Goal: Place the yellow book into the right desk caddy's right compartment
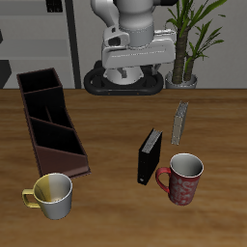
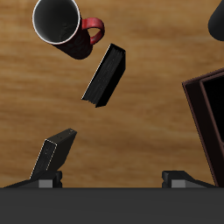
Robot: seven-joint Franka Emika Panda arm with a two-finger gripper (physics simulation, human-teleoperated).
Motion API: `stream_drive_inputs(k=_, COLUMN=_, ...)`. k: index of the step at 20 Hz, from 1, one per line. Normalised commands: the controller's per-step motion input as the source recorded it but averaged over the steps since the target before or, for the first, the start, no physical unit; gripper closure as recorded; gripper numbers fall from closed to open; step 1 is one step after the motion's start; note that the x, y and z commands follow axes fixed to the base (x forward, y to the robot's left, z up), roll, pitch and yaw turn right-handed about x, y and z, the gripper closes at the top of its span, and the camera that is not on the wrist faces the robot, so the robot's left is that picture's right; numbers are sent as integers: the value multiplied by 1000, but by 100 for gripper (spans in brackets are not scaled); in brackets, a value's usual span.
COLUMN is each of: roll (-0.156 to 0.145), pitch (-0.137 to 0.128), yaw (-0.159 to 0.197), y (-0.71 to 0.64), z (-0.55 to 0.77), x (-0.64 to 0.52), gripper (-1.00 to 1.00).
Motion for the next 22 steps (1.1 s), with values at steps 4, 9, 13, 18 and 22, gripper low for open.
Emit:
stream_drive_inputs(k=4, roll=-34, pitch=-4, yaw=0, y=-150, z=0, x=38, gripper=-100)
stream_drive_inputs(k=9, roll=-18, pitch=2, yaw=-9, y=-108, z=6, x=36, gripper=-100)
stream_drive_inputs(k=13, roll=-62, pitch=-5, yaw=-46, y=-131, z=-7, x=46, gripper=-100)
stream_drive_inputs(k=18, roll=-32, pitch=-16, yaw=-63, y=80, z=4, x=-32, gripper=-100)
stream_drive_inputs(k=22, roll=12, pitch=-9, yaw=-34, y=170, z=9, x=18, gripper=-100)
